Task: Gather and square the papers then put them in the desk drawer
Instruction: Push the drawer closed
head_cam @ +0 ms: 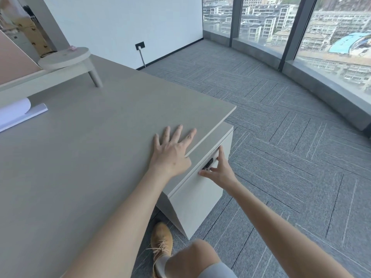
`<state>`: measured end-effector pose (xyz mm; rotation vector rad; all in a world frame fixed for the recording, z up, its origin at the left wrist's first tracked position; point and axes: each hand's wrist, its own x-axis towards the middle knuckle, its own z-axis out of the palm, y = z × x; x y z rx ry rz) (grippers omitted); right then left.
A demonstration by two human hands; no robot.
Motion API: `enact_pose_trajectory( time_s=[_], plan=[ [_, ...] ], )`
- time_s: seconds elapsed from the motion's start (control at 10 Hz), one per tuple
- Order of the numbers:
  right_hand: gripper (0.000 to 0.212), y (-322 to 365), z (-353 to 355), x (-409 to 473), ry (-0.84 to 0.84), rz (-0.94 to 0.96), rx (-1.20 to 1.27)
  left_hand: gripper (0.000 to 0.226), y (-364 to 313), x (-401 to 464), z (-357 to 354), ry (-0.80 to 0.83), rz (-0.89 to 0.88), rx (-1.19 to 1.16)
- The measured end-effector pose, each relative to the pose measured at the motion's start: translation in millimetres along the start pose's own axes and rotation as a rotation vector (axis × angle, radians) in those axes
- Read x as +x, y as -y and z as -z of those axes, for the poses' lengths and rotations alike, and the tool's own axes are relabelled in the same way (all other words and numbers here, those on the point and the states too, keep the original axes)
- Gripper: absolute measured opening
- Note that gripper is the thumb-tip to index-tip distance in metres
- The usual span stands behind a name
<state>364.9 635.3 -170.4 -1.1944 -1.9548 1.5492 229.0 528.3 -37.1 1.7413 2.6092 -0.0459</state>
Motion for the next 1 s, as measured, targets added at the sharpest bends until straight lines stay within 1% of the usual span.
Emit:
enact_pose_trajectory(
  time_s=[0.1, 0.4, 0.5, 0.7, 0.8, 0.9, 1.0],
  plan=[
    [0.132, -2, -1, 1, -0.005, 0.003, -0.011, 0.089, -1, -1, -1, 0.001, 0.000, 0.007],
    [0.138, 8, -1, 4, 0.019, -0.015, -0.140, 0.088, -2, -1, -1, -0.026, 0.005, 0.006],
    [0.137, 14, 2, 3, 0.055, -0.024, -0.210, 0.088, -1, -2, 0, -0.033, 0.002, -0.005],
    [0.121, 34, 18, -9, 0.224, -0.060, -0.336, 0.084, -3, -5, 2, -0.050, 0.014, -0.052],
    [0.089, 43, 32, -20, 0.145, -0.022, -0.497, 0.077, -2, -10, 7, -0.059, 0.032, -0.140],
    [0.068, 60, 41, -32, 0.098, 0.057, -0.541, 0.067, -1, -22, 7, -0.086, 0.044, -0.302],
    [0.053, 81, 47, -45, 0.084, 0.131, -0.495, 0.058, 2, -41, 20, -0.065, 0.090, -0.538]
  ],
)
